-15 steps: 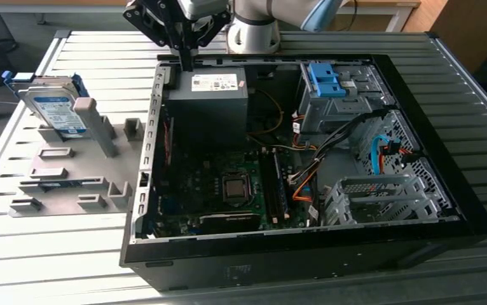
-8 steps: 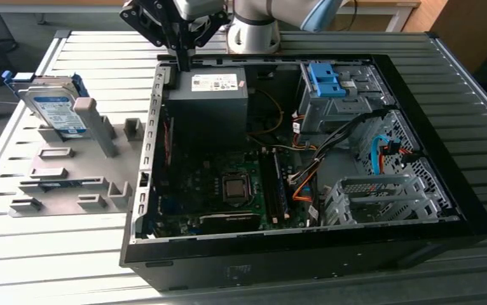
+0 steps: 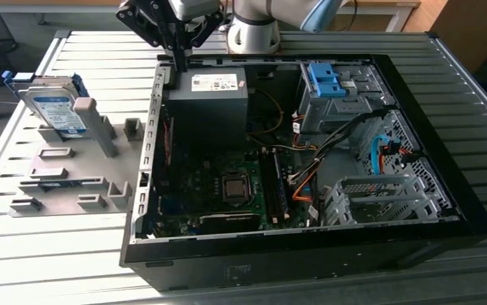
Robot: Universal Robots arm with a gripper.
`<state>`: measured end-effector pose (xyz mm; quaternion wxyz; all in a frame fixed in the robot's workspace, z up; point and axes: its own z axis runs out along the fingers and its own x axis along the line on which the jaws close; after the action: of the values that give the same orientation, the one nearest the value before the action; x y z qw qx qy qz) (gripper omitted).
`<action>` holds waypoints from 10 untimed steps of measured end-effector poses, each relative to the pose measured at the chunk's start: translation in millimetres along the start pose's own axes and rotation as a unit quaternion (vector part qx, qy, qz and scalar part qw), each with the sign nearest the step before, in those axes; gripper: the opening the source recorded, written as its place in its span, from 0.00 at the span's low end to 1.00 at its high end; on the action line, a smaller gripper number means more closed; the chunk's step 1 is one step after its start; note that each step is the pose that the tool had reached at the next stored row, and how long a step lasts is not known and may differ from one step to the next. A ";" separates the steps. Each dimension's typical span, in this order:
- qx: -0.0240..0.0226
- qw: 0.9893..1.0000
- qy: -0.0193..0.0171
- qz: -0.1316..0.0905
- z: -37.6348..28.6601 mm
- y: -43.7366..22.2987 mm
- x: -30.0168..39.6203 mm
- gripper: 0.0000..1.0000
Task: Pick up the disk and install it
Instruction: 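Reach for the disk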
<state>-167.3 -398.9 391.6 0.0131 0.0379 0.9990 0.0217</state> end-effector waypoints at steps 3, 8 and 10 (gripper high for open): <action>0.000 1.000 0.000 0.000 0.1 -0.1 1.7 0.11; 0.000 1.000 0.000 0.000 0.3 -0.3 4.5 0.11; 0.000 1.000 0.000 0.000 0.4 -0.4 5.6 0.11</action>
<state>-172.8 -398.9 391.1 0.0131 0.0379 0.9990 0.0217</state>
